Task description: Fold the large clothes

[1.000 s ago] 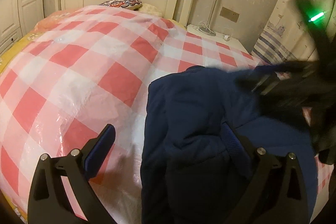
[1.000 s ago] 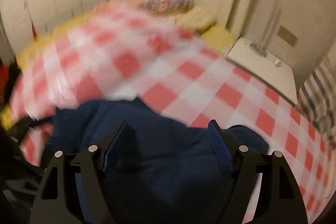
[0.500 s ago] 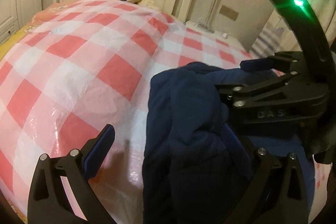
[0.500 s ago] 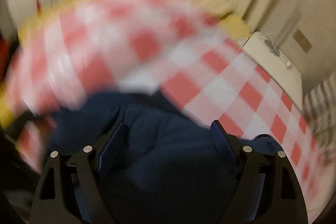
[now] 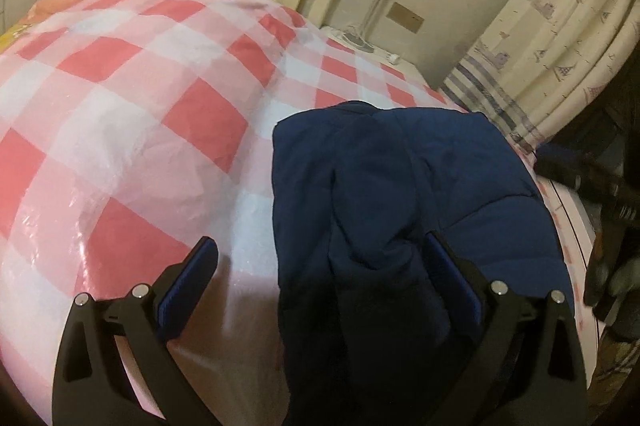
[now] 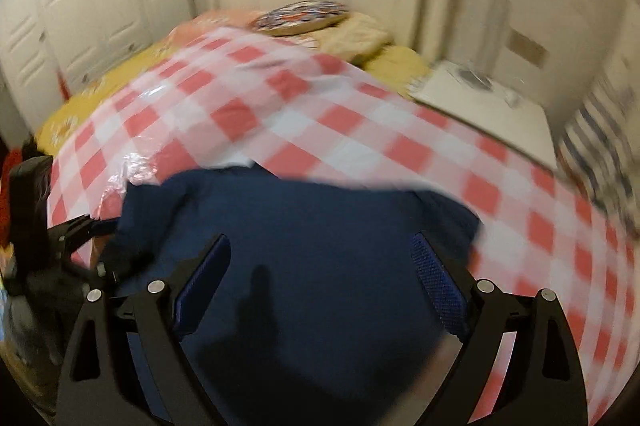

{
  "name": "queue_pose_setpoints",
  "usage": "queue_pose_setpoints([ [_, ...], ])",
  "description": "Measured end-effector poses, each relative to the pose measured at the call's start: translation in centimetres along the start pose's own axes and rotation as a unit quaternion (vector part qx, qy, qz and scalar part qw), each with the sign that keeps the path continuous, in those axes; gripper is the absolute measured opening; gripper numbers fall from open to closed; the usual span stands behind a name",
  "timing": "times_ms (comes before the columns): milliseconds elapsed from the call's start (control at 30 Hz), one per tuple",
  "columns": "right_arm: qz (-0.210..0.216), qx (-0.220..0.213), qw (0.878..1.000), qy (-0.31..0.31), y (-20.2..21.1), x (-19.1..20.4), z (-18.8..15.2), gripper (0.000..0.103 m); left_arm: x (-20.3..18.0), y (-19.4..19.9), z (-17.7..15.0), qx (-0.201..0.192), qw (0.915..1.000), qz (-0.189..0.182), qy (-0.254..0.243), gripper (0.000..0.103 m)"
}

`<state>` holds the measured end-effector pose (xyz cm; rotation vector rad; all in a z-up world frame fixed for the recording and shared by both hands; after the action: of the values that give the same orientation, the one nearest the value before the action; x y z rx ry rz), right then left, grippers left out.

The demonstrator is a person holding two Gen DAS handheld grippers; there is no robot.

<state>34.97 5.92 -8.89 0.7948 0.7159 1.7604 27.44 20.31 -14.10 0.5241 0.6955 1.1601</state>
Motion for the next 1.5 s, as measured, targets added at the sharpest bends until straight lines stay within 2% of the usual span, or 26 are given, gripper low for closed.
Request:
queue_pose_setpoints([
  [33,-0.015,0.013,1.0,-0.008,-0.7,-1.0,-1.2,0.088,0.0,-0.1,0.0,-0.001,1.0,-0.005,0.0,0.101],
  [67,-0.01,0.022,1.0,-0.017,-1.5,-1.5,-2.1,0.088,0.0,-0.2,0.0,-0.001,0.9999,-0.01,0.0,0.101],
  [100,0.01,0.014,0.999,-0.048,-2.2,-1.9,-3.1,0.09,0.0,-0.3,-0.1,-0.001,0.9999,-0.015,0.001,0.101],
  [167,0.015,-0.007,0.997,-0.071,-2.7,-2.2,-3.5,0.091,0.2,-0.6,-0.1,-0.001,0.9997,-0.025,0.004,0.101],
  [300,-0.007,-0.003,0.995,-0.1,-1.2,-2.2,-3.4,0.091,0.3,0.3,-0.2,-0.017,0.999,-0.04,0.007,0.1],
  [333,-0.005,-0.013,0.994,-0.112,-0.2,-2.1,-3.6,0.091,0.3,1.3,-0.4,-0.026,0.9983,-0.05,0.012,0.099],
  [400,0.004,-0.038,0.992,-0.124,1.9,-1.9,-4.6,0.091,-0.4,3.9,-0.8,-0.047,0.9938,-0.098,0.021,0.099],
  [467,0.01,-0.038,0.99,-0.133,3.1,-2.1,-6.5,0.092,-1.2,5.5,-1.6,-0.051,0.9906,-0.126,0.015,0.1],
  [533,0.039,-0.023,0.984,-0.171,3.9,-2.7,-8.9,0.093,-2.4,5.3,-2.8,-0.026,0.9865,-0.162,0.008,0.1],
  [633,0.111,0.012,0.962,-0.25,4.5,-3.6,-12.0,0.097,-3.4,3.5,-4.8,0.018,0.9814,-0.191,0.006,0.101],
  [700,0.148,0.044,0.948,-0.277,4.1,-3.6,-13.9,0.098,-3.9,2.7,-5.3,0.037,0.9737,-0.224,0.018,0.101],
  [767,0.18,0.057,0.938,-0.292,3.8,-3.3,-14.9,0.098,-4.3,2.0,-5.1,0.051,0.9667,-0.25,0.022,0.101],
  [967,0.231,0.089,0.924,-0.293,3.0,-1.8,-15.2,0.098,-5.1,0.1,-4.4,0.094,0.9495,-0.299,0.01,0.101],
  [1033,0.237,0.098,0.924,-0.283,2.8,-1.2,-15.4,0.098,-5.4,-0.4,-4.0,0.105,0.9447,-0.31,0.002,0.101],
  [1133,0.236,0.1,0.925,-0.281,2.2,-0.7,-15.1,0.099,-6.1,-0.9,-3.9,0.119,0.9426,-0.311,-0.017,0.101],
  [1300,0.221,0.108,0.927,-0.282,1.4,-0.9,-14.5,0.099,-6.5,-1.6,-3.4,0.128,0.9344,-0.332,-0.01,0.101],
  [1400,0.215,0.101,0.929,-0.283,1.3,-0.7,-14.5,0.099,-7.1,-1.5,-3.6,0.117,0.9374,-0.328,-0.018,0.101],
  [1500,0.209,0.076,0.939,-0.261,1.8,-0.9,-15.1,0.099,-7.5,-1.2,-3.8,0.088,0.9439,-0.318,-0.021,0.099],
])
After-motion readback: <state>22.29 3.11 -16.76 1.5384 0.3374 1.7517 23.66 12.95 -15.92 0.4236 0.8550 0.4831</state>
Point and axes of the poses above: each gripper's, at about its wrist camera, not at the fingertips, and y roughly against the way its jaws point, x to its left, z to its top, the point moved 9 cm from there along -y, roughly the way its jaws point, and after that the axes turned 13 degrees about -y, right-handed, at the moved point
